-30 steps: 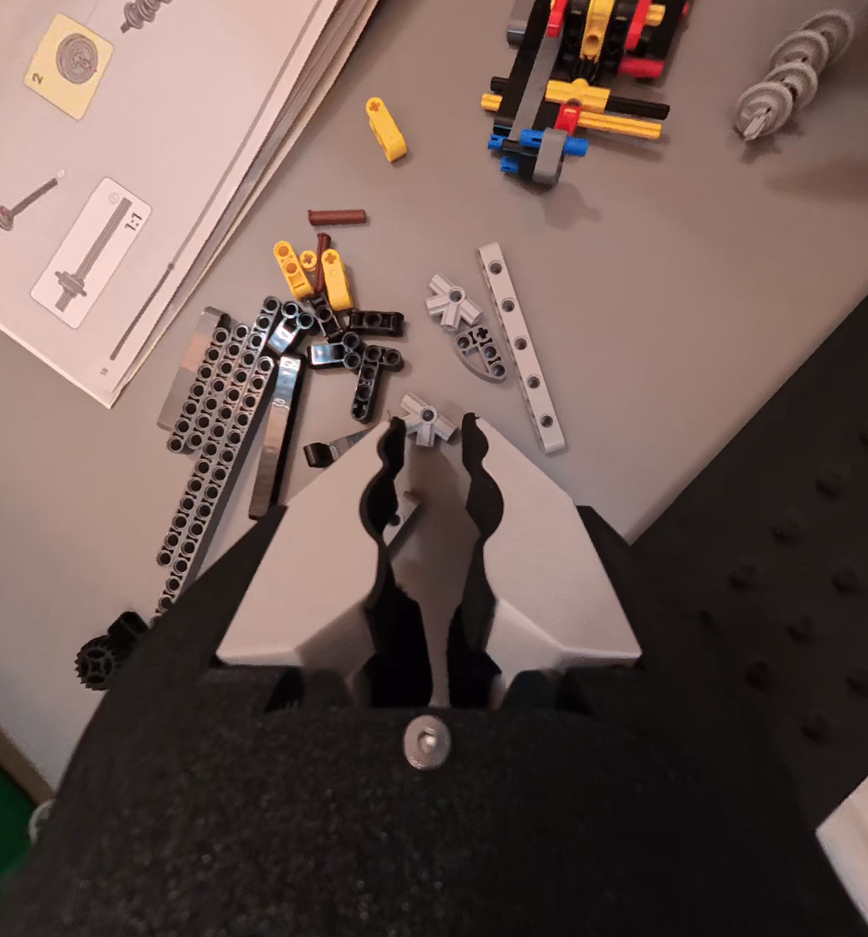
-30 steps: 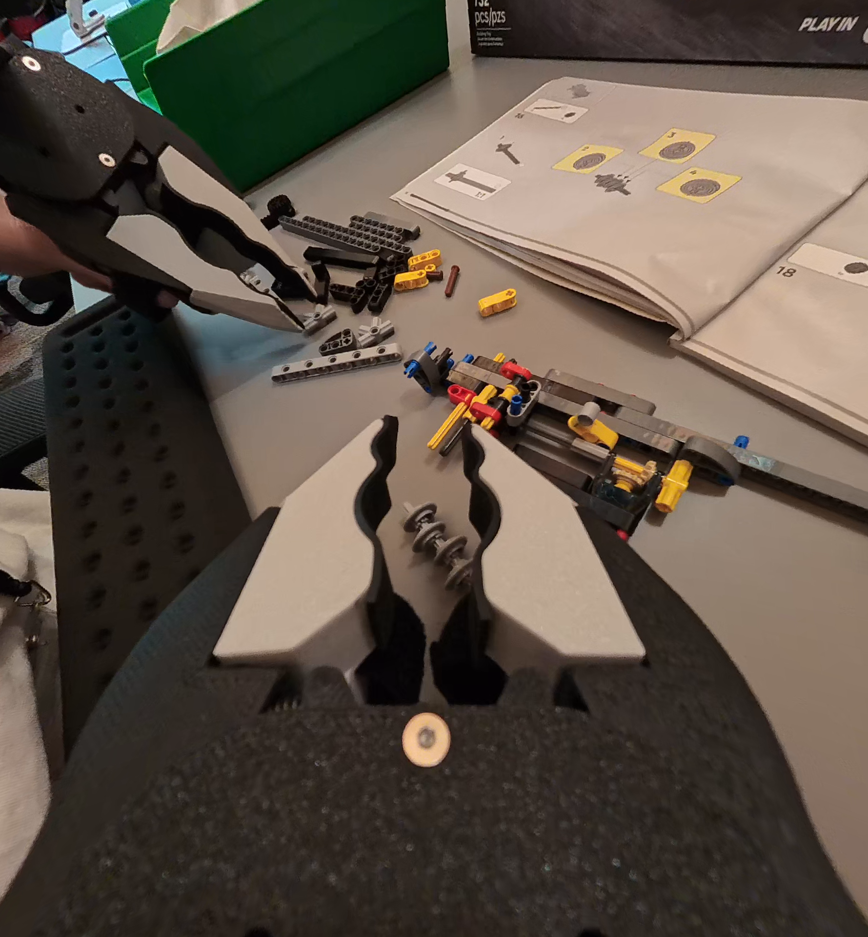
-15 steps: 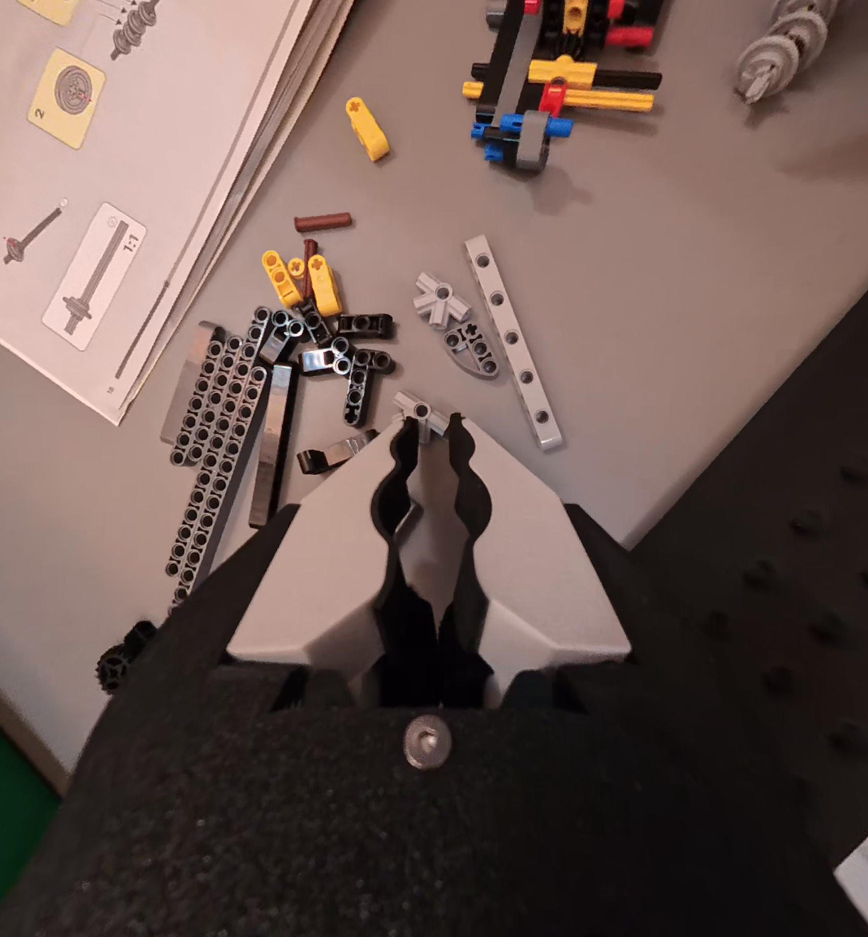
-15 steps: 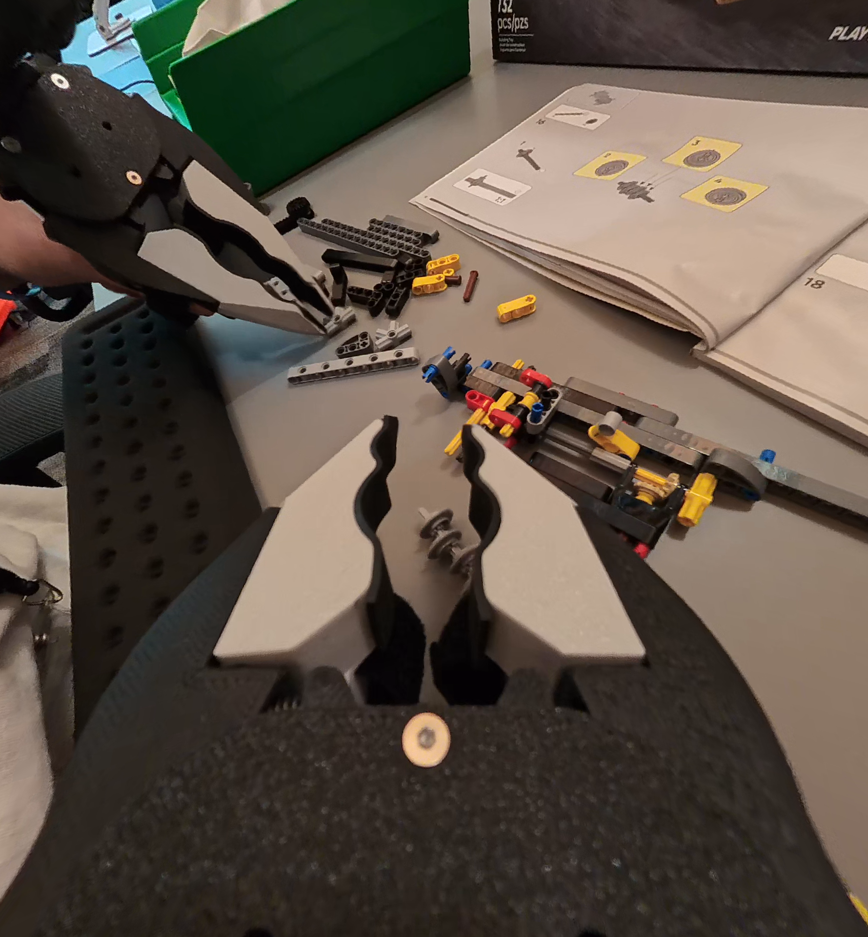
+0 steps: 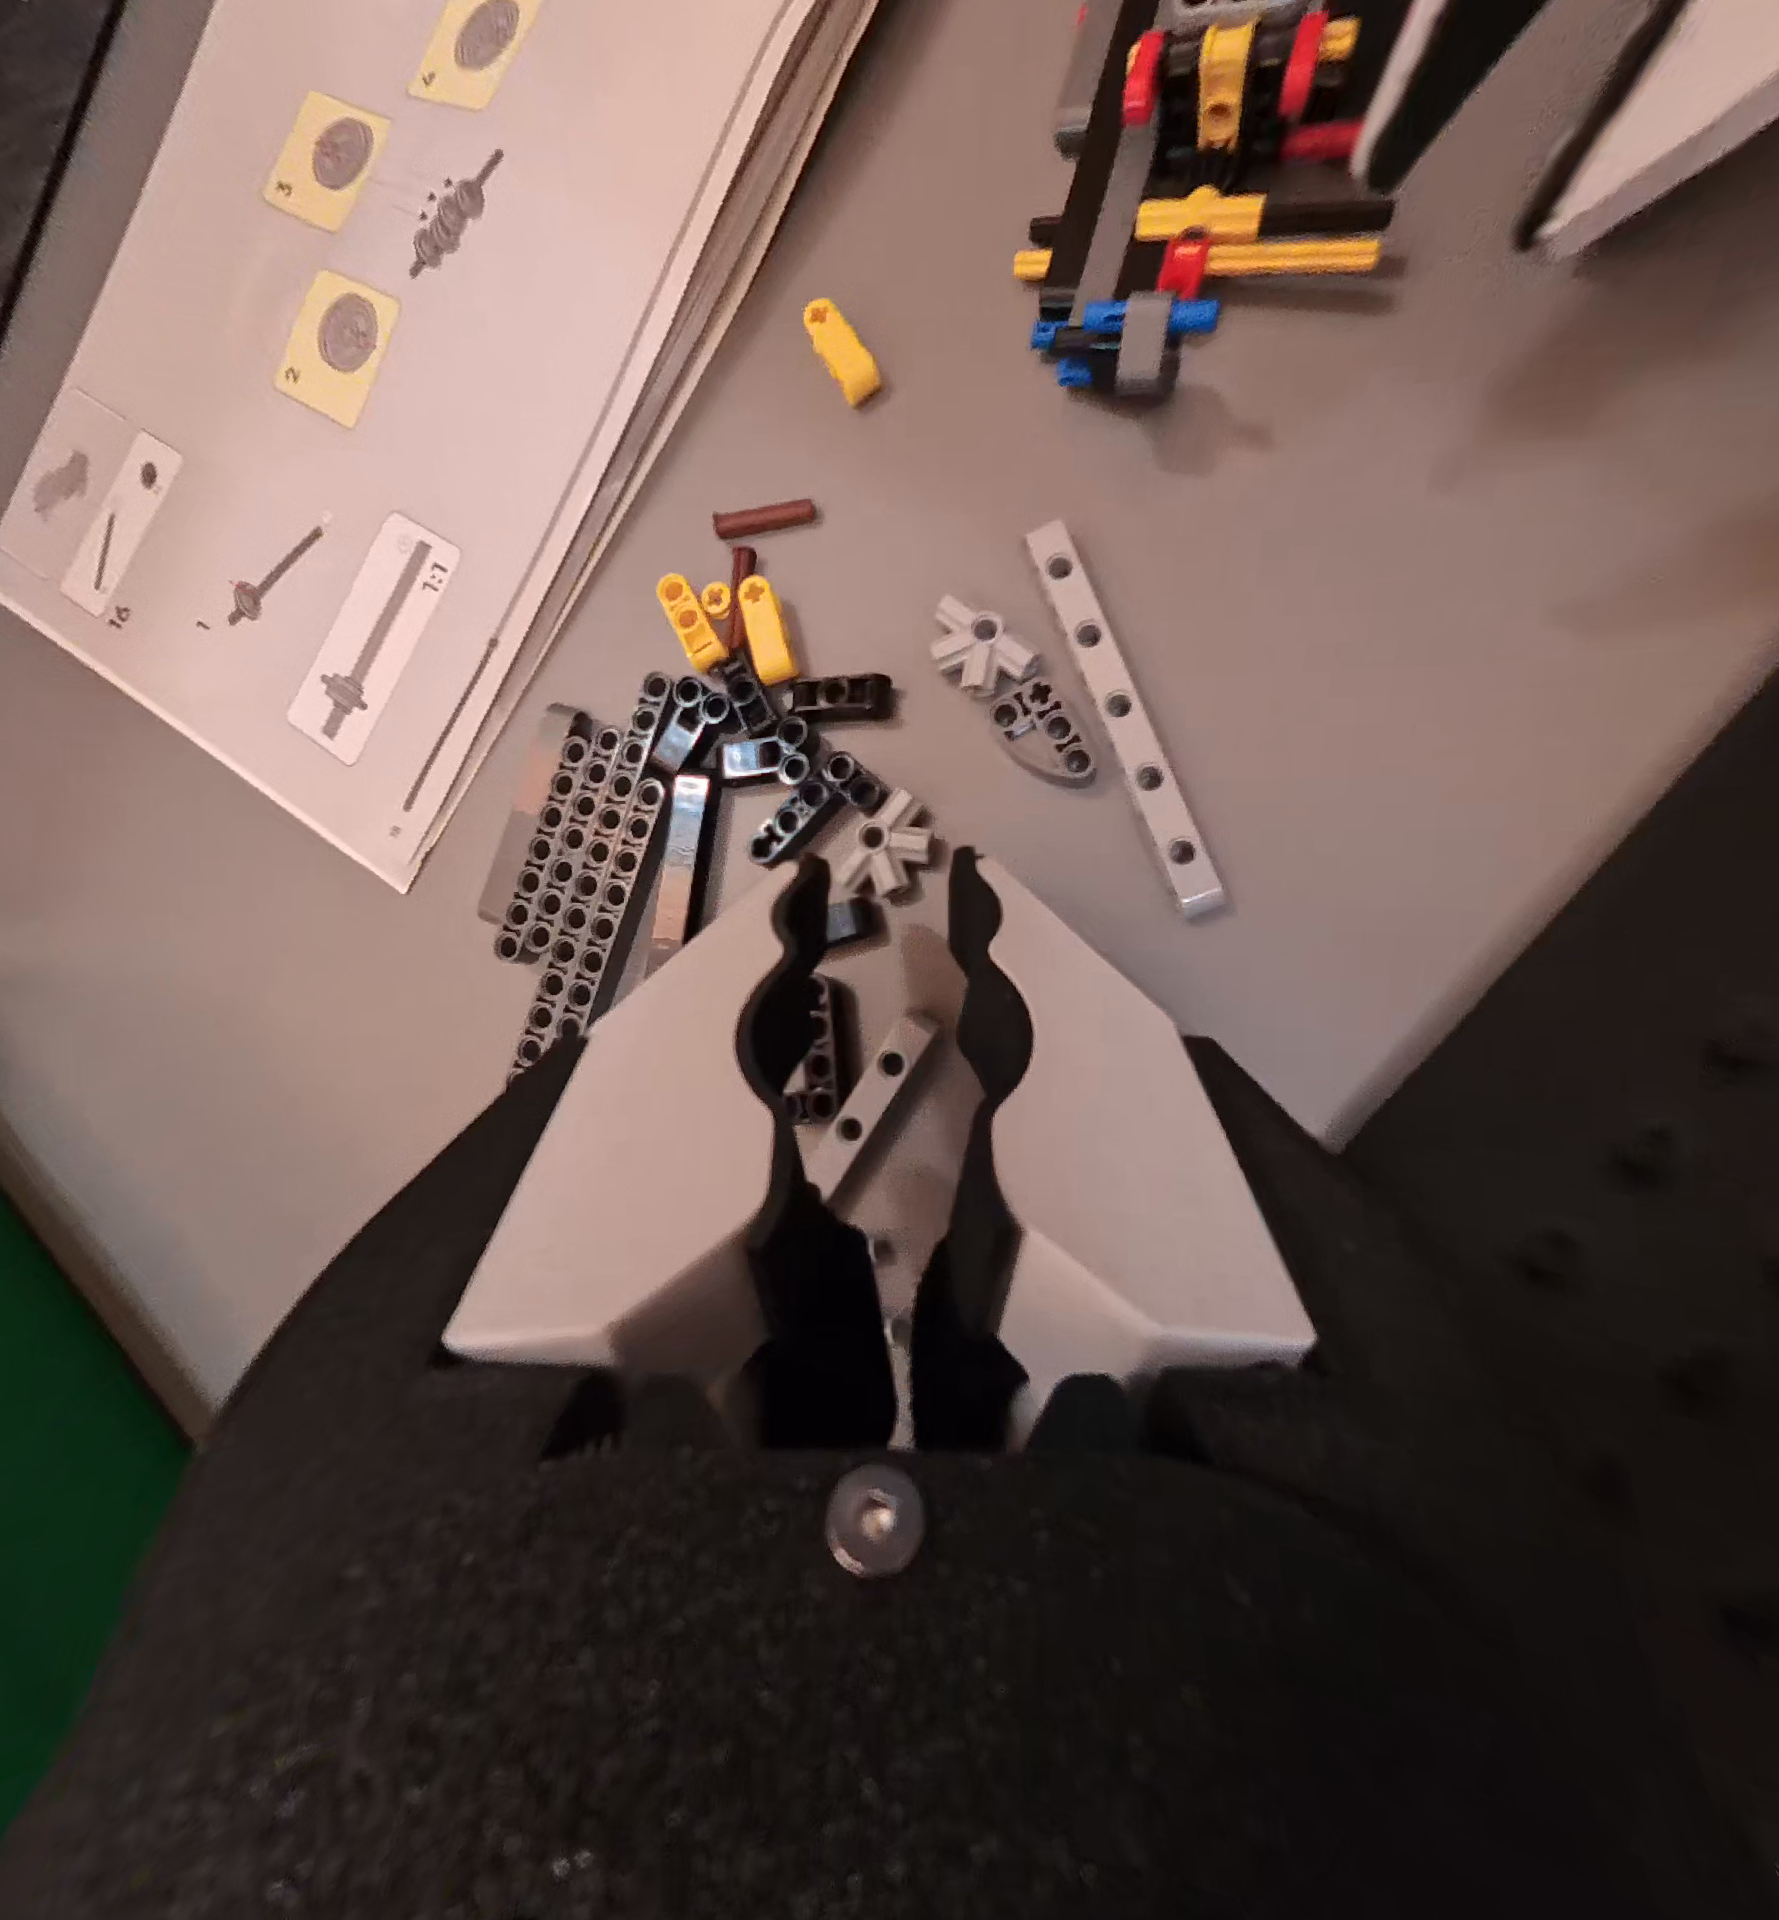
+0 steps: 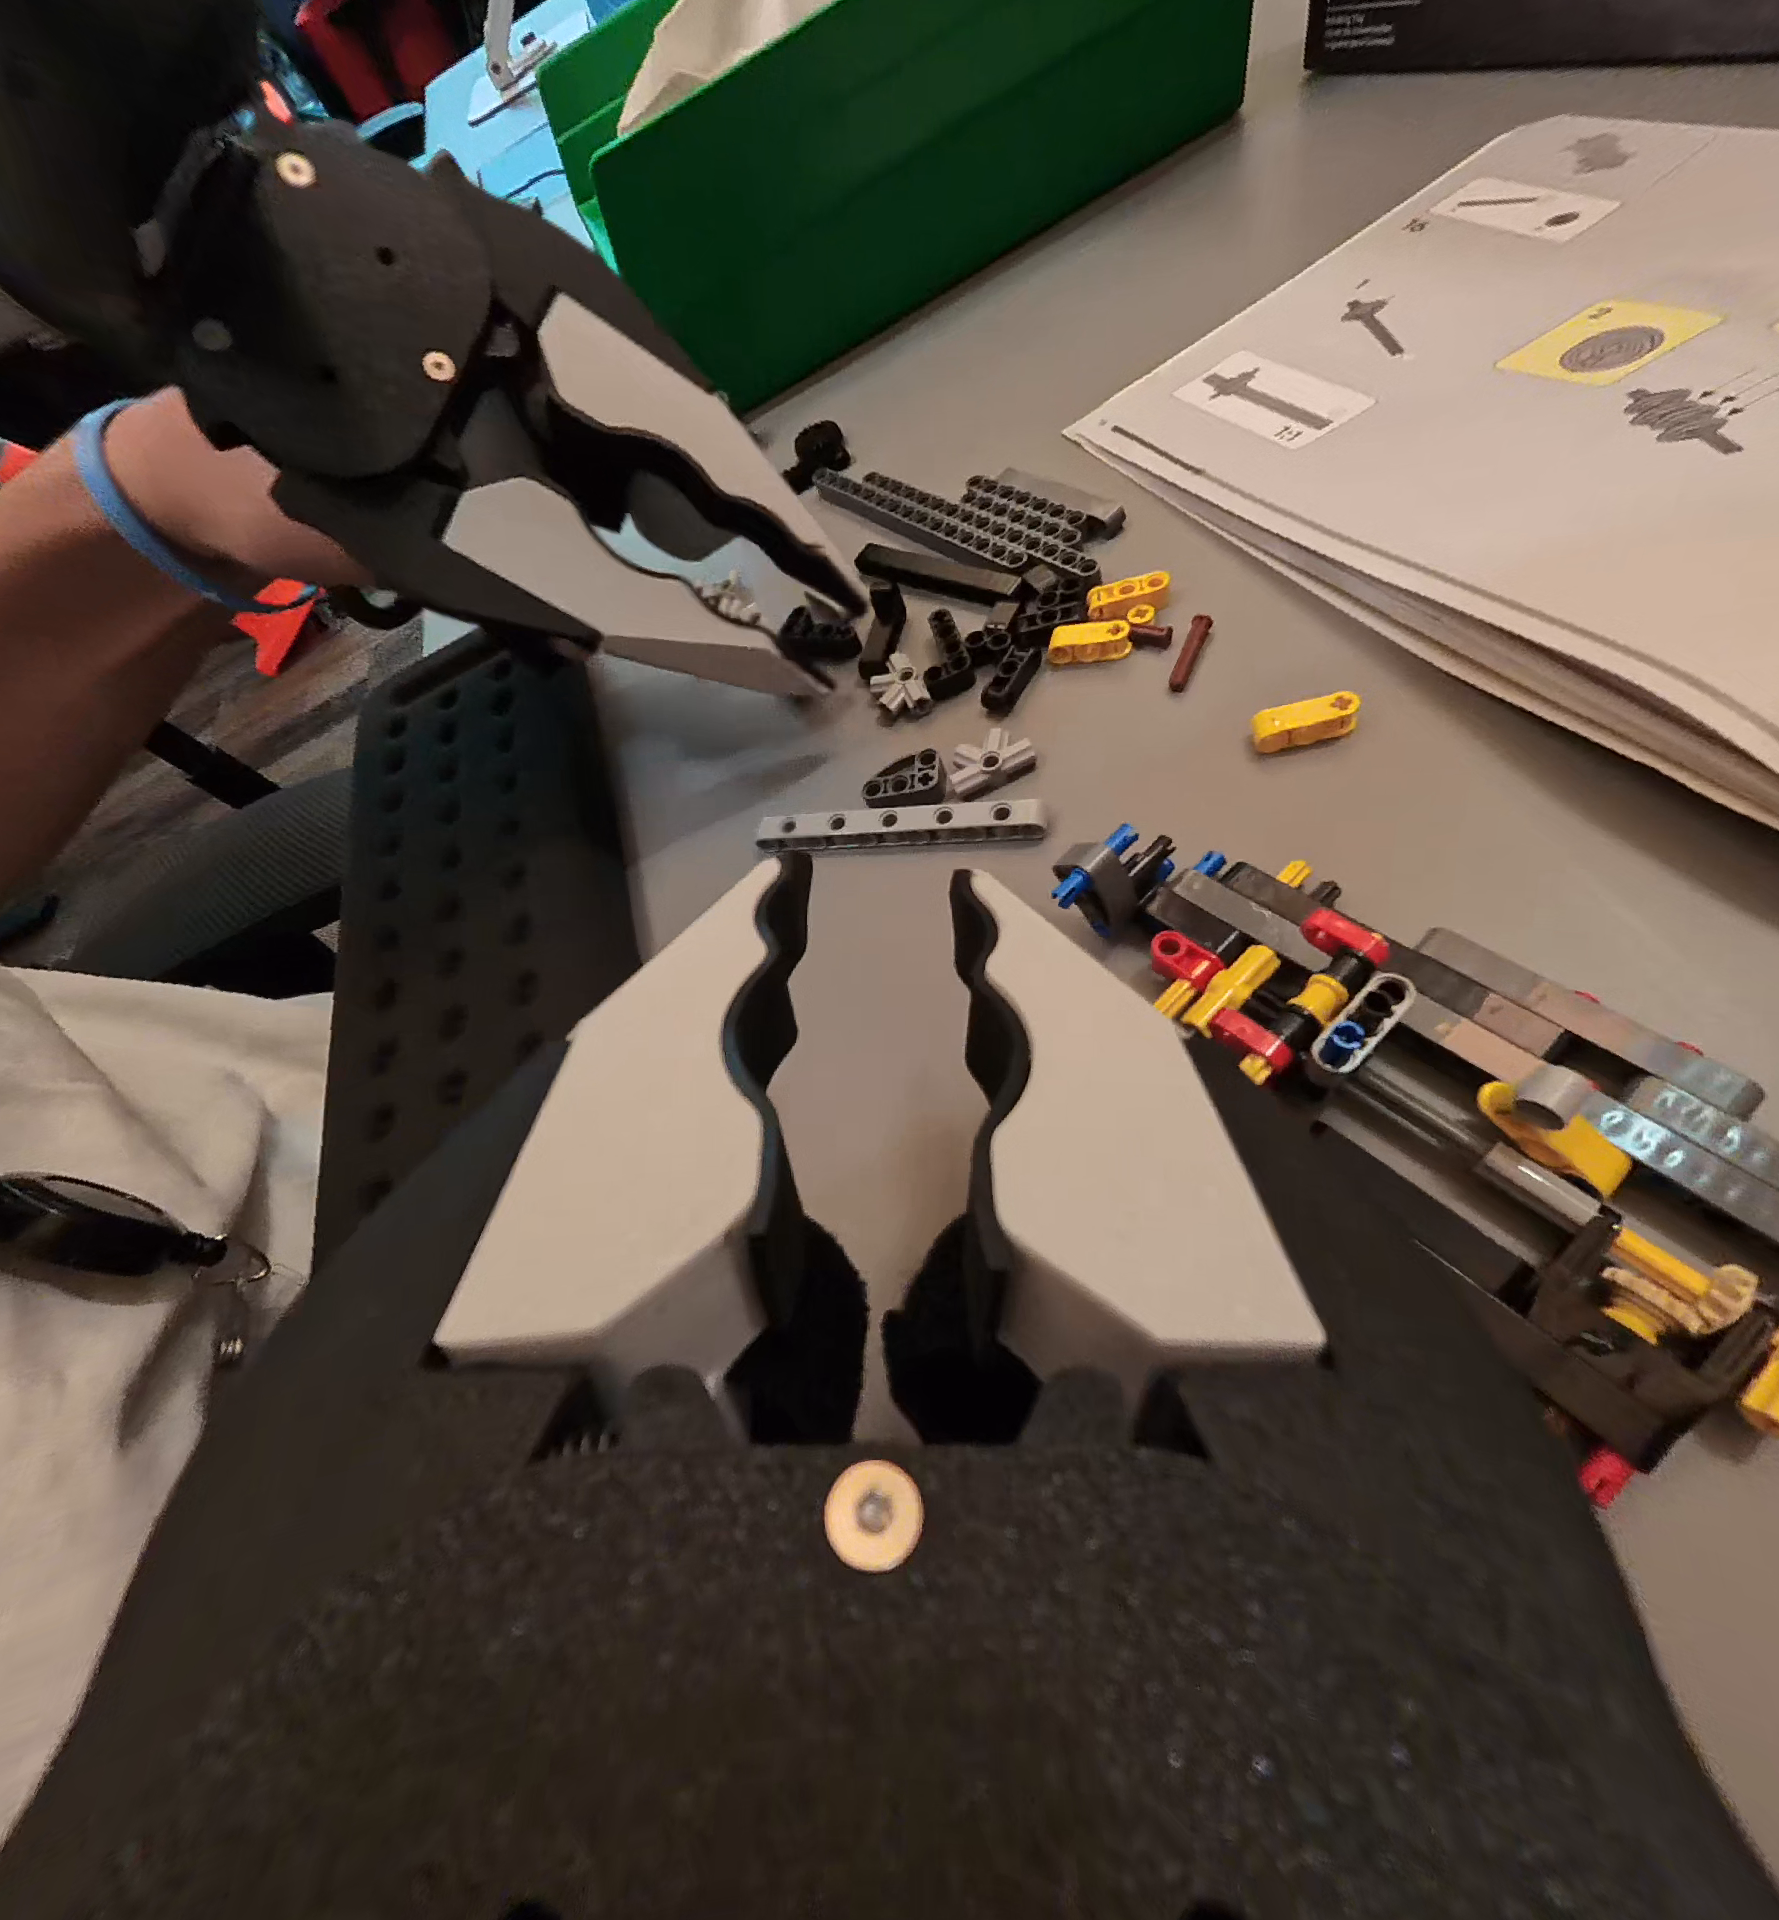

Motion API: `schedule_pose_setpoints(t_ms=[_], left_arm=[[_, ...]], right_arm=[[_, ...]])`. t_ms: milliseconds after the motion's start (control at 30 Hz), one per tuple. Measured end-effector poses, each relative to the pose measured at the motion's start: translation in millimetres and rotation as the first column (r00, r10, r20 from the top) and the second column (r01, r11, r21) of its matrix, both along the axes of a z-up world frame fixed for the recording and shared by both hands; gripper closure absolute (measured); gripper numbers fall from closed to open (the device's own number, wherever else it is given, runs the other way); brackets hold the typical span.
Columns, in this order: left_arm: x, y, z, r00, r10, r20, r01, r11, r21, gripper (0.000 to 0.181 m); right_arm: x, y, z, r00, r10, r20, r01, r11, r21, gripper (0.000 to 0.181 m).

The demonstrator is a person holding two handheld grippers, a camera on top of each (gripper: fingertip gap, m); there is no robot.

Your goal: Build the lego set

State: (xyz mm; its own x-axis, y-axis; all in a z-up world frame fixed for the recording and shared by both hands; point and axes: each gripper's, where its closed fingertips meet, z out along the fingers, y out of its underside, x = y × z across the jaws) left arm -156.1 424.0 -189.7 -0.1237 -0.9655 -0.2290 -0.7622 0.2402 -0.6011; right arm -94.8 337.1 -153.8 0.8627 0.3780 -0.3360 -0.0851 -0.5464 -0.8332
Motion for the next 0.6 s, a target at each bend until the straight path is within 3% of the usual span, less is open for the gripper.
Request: schedule_pose_setpoints(t_ms=[133, 267, 467, 533, 600], left_arm=[[7, 2, -7, 1.0, 0.007, -0.013, -0.008, 0.998, -0.058, 0.158], [10, 6, -20, 0.999, -0.003, -0.054, 0.002, 1.0, -0.015, 0.165], [10, 6, -16, 0.999, -0.01, -0.046, 0.011, 1.0, 0.016, 0.167], [15, -1, -5, 1.0, -0.008, 0.018, 0.009, 0.999, -0.038, 0.167], [27, -20, 17, 0.991, -0.007, 0.131, 0.033, 0.979, -0.203, 0.167]], right_arm=[[-1, -3, -2, 1.0, -0.003, 0.005, 0.003, 1.0, -0.005, 0.154], [-1, -7, -2, 1.0, -0.017, -0.01, 0.017, 1.0, -0.002, 0.155], [2, -7, 1, 0.999, -0.03, -0.026, 0.03, 0.999, 0.018, 0.156], [2, -4, 6, 1.0, -0.023, -0.01, 0.023, 0.998, 0.055, 0.153], [4, 1, 11, 0.996, -0.005, 0.088, -0.005, 0.993, 0.118, 0.15]])
